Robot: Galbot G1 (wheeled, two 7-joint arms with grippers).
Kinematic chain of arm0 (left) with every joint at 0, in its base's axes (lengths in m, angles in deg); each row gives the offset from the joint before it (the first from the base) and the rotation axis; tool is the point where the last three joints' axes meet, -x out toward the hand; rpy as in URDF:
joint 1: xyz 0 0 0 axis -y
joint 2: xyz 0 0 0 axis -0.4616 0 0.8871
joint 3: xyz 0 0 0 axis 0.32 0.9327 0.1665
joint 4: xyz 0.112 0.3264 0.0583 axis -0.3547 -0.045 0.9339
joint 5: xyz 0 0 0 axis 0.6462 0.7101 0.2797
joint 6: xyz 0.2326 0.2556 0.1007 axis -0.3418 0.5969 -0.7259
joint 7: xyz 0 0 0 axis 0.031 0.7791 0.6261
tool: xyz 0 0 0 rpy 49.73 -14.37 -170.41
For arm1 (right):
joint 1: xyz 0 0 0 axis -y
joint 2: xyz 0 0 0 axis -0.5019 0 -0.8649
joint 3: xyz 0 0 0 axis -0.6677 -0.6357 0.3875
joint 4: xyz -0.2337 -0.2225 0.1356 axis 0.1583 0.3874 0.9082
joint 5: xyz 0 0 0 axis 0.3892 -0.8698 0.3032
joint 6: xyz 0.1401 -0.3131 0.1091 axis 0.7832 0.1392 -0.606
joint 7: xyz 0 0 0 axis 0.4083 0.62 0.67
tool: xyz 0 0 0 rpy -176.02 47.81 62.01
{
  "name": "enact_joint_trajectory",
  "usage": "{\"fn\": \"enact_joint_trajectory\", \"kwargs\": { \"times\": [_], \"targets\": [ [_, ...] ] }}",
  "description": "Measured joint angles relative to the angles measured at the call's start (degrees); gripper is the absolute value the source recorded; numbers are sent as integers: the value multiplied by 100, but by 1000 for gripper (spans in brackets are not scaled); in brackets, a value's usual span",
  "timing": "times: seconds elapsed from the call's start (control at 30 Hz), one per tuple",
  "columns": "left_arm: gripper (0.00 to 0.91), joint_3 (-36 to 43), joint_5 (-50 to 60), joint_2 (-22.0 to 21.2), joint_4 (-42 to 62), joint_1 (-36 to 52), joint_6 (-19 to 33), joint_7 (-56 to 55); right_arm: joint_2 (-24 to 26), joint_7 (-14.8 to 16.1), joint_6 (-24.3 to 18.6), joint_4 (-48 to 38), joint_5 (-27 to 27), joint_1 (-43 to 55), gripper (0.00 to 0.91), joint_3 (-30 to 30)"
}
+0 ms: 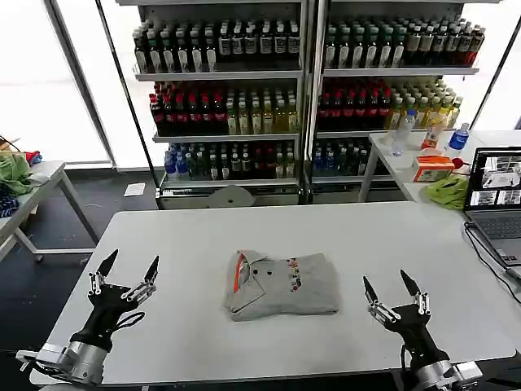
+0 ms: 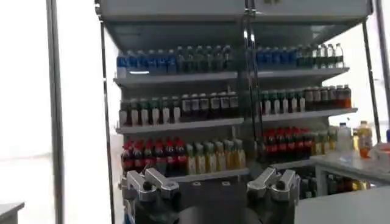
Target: Fold and organize the clothes.
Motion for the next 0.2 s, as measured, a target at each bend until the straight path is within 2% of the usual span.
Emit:
{"fn": "enact_joint_trajectory", "kwargs": {
  "times": [0.2],
  "targets": [
    [907, -27, -8, -23, 120, -254, 160, 13, -25, 81, -81, 28, -94, -90, 907, -178]
  ]
}}
